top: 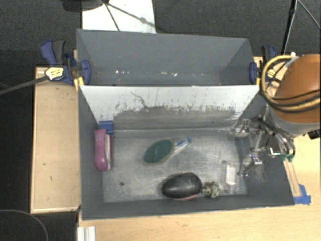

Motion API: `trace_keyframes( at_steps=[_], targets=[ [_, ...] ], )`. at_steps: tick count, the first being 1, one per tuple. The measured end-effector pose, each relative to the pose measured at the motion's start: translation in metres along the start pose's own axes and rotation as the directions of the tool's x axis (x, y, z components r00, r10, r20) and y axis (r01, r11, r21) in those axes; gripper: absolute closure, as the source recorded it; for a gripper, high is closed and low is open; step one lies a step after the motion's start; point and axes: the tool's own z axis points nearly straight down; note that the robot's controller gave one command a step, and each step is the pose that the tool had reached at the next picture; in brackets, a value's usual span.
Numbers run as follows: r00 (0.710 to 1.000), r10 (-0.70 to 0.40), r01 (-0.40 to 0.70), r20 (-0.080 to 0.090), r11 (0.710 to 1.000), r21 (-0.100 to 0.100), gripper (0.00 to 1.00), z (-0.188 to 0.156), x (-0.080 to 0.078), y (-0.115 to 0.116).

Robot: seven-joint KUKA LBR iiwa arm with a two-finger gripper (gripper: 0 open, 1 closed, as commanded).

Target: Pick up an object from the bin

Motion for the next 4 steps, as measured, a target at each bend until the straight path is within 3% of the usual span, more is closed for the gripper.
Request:
trace_keyframes(
  at_steps=[1, 2, 3, 4],
  targets=[
    [0.926, -0.376, 0.376, 0.012, 0.927, 0.006, 0.00, 0.160, -0.002, -0.040],
    [0.894, -0.448, 0.448, 0.008, 0.894, 0.001, 0.00, 0.130, 0.006, 0.041],
    [0.850, -0.527, 0.527, 0.005, 0.850, -0.001, 0.00, 0.123, 0.017, 0.126],
    [0.925, -0.379, 0.379, 0.017, 0.925, 0.006, 0.00, 0.158, 0.006, 0.103]
  ],
)
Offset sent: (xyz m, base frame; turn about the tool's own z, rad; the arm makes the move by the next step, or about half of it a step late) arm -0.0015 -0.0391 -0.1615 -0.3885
